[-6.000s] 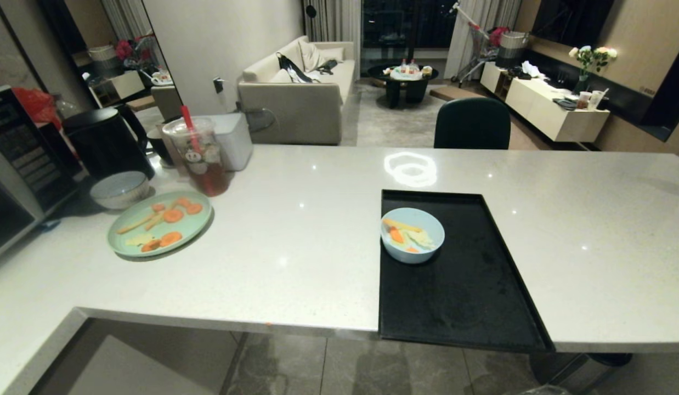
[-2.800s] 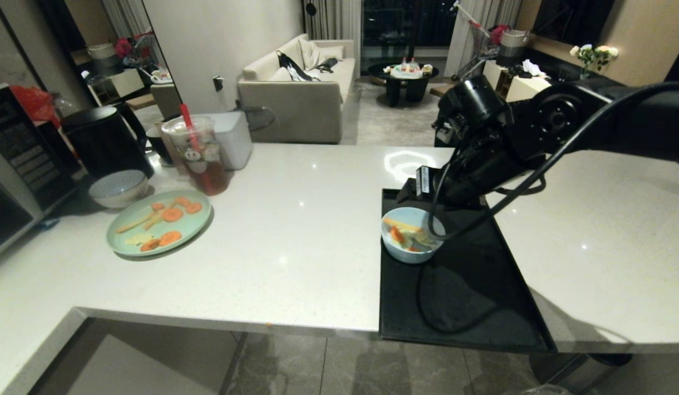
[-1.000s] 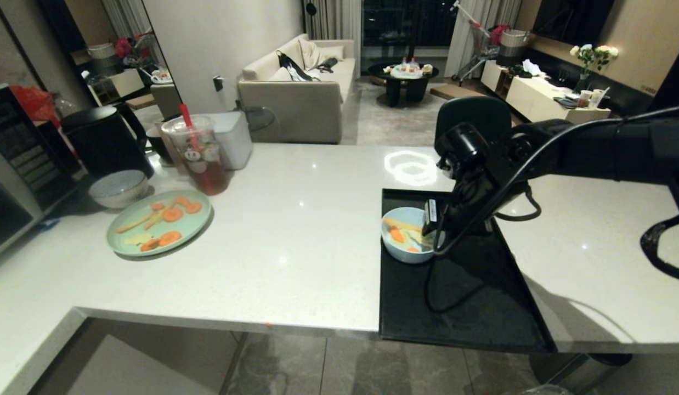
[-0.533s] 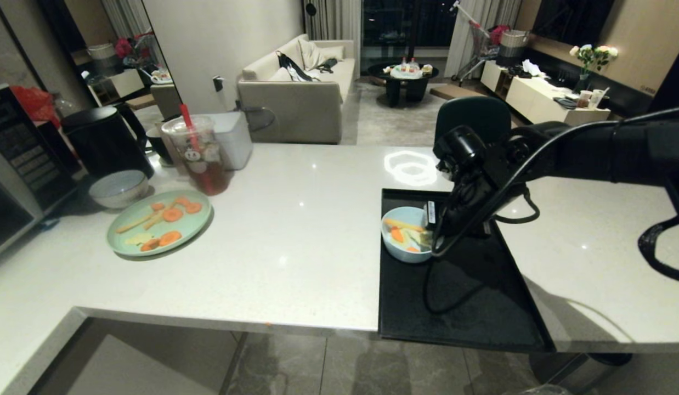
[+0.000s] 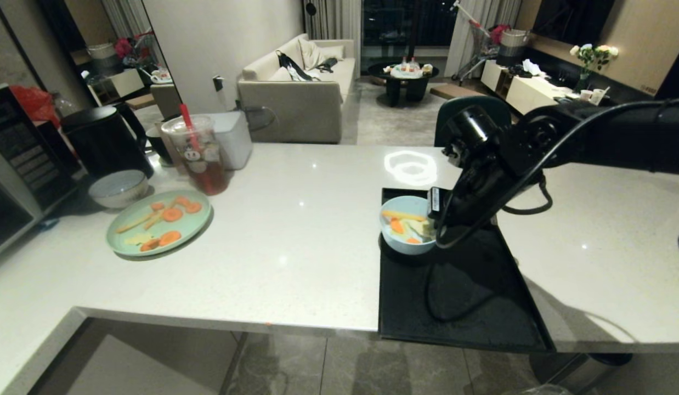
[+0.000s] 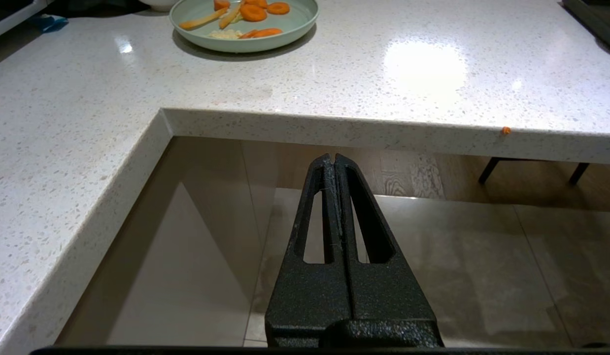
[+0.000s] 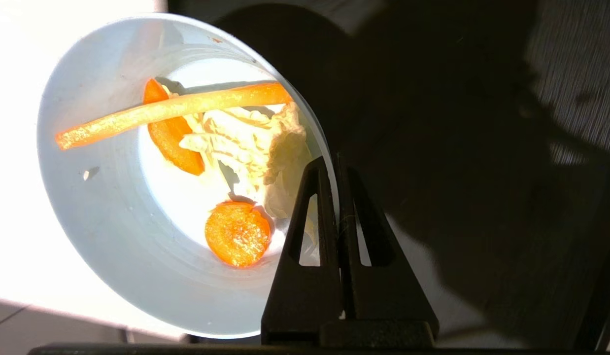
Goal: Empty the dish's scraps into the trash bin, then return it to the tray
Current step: Pick up the bowl with leftover food
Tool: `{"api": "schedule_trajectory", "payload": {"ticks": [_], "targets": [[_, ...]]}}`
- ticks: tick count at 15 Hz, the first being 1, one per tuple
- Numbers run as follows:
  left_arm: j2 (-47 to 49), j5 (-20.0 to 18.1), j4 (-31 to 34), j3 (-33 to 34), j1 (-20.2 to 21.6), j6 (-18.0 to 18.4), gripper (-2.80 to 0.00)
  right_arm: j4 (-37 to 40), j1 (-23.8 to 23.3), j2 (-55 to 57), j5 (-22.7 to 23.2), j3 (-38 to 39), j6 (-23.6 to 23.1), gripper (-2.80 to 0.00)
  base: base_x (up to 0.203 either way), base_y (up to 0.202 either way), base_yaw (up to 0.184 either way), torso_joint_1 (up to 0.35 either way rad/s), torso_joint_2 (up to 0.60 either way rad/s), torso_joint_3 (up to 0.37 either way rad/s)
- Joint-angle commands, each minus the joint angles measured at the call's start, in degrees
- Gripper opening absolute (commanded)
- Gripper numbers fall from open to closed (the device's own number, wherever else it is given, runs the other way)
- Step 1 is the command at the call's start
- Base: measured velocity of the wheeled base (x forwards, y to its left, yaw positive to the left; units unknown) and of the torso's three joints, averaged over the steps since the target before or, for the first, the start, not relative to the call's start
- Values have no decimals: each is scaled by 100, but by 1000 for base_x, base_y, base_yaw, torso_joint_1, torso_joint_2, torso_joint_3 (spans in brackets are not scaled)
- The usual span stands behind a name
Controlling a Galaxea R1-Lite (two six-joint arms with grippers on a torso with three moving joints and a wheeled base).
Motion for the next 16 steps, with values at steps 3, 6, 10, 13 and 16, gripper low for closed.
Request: {"api": "schedule_trajectory", "payload": {"ticks": [3,6,10,13,16], "targets": [[6,2,-4,0,0,-2,-280,40,291,-987,-77,371,166,-280,0,0,0,0,0,0],[6,2,4,0,0,-2,-280,68,530,-1763,-575,1054,450,-280,0,0,0,0,0,0],[5,2,5,0,0,-2,-280,56,831,-3011,-1372,2547,647,-280,0,0,0,0,0,0],[6,2,1,0,0,-2,-280,48,1077,-3776,-1910,3523,1143,-280,0,0,0,0,0,0],[6,2,5,0,0,-2,-280,-61,1116,-4165,-2303,4196,1587,-280,0,0,0,0,0,0]]}}
